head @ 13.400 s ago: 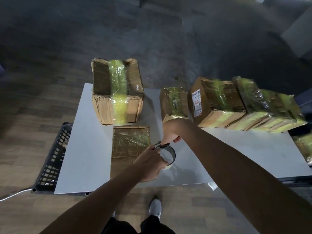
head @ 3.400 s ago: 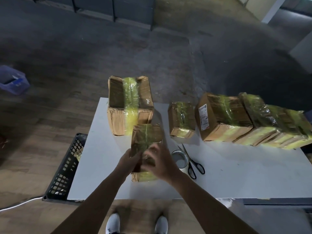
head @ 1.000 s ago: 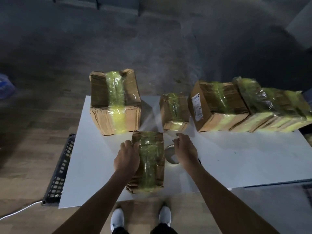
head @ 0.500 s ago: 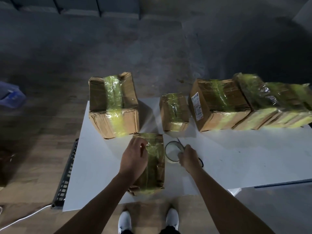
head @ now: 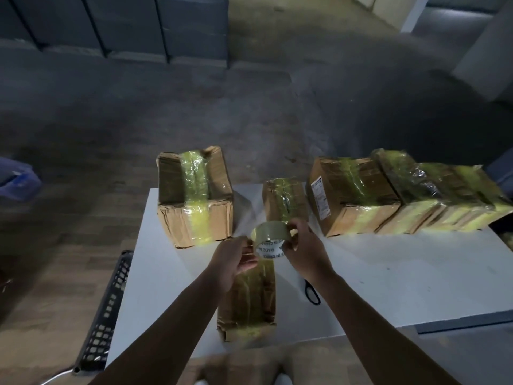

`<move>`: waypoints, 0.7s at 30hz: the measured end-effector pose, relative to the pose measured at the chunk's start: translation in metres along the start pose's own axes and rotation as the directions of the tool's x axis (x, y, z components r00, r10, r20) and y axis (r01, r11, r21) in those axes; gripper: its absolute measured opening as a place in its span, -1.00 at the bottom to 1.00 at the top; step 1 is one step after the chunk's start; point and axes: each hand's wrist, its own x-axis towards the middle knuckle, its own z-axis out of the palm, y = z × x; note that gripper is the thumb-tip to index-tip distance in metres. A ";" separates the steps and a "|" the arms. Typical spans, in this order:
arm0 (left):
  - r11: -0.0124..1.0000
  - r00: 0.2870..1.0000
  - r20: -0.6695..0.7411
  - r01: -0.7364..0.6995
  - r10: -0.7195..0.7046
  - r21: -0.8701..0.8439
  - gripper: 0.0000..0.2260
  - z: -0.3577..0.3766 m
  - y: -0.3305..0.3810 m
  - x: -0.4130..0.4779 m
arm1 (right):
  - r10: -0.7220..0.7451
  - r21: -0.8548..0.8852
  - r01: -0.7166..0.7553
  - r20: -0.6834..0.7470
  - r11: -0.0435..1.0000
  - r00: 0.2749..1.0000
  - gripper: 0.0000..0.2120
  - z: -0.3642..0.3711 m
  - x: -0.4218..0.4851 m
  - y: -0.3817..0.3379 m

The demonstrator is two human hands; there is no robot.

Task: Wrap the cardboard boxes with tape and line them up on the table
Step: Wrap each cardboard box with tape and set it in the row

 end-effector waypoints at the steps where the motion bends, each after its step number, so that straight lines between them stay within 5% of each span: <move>1: 0.999 1.000 0.008 -0.018 0.018 0.035 -0.84 -0.002 0.001 -0.001 | -0.027 -0.041 0.027 -0.001 0.999 1.000 -0.62 0.000 0.000 -0.002; 12: 0.992 0.992 -0.038 -0.122 0.123 0.017 -0.94 -0.026 0.005 0.000 | -0.274 -0.246 0.270 0.020 0.931 0.962 -0.64 0.003 -0.001 -0.026; 17: 0.993 0.996 0.013 -0.091 0.092 -0.075 -0.89 -0.035 0.003 0.007 | -0.282 -0.111 0.282 0.018 0.953 0.959 -0.59 0.000 0.005 -0.031; 21: 0.983 0.999 0.045 -0.023 0.031 -0.183 -0.89 -0.036 0.003 0.011 | -0.249 0.159 0.231 0.103 0.960 0.963 -0.60 0.001 0.002 -0.038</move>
